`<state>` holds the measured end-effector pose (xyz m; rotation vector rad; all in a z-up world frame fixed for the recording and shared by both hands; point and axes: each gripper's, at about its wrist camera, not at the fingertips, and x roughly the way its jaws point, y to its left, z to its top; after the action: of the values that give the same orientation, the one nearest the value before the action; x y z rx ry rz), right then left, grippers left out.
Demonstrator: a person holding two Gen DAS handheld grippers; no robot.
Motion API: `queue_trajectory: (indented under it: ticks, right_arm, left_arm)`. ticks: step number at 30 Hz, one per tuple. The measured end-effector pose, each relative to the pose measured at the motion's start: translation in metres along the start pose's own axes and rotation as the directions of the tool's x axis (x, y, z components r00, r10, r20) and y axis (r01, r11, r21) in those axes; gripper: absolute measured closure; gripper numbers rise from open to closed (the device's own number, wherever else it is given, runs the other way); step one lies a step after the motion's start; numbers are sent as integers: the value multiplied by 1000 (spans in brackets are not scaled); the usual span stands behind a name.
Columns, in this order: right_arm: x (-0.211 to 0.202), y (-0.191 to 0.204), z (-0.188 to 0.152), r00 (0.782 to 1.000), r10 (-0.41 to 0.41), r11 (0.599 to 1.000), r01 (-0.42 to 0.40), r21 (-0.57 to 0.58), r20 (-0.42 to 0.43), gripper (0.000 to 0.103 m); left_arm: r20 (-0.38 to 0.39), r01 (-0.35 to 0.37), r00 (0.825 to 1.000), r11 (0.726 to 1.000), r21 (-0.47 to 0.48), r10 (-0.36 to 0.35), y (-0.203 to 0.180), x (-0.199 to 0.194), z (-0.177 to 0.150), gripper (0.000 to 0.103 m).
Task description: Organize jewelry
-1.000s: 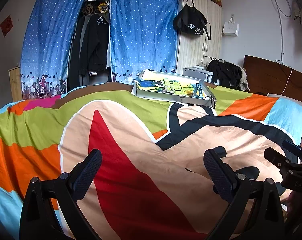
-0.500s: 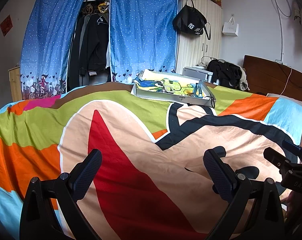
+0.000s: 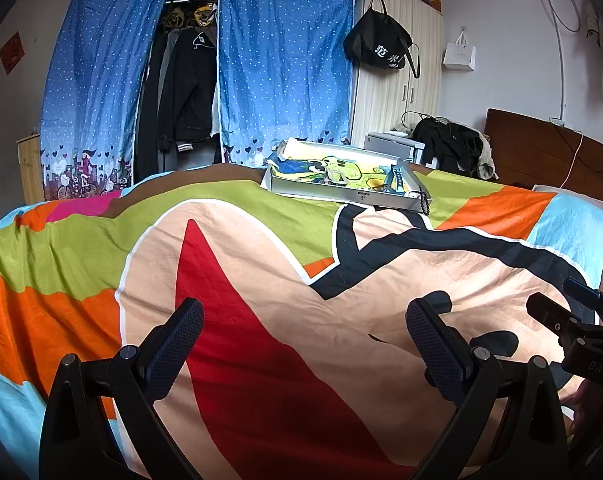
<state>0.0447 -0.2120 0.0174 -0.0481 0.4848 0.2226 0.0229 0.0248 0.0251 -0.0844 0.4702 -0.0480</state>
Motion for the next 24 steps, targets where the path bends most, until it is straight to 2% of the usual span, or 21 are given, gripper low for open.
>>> queue_trajectory:
  ticks: [24]
  right_arm:
    - [0,0,-1,1000,0,1000,0,2,0,0]
  left_arm:
    - [-3,4,1000,1000,4,-4,0,3,-3,4]
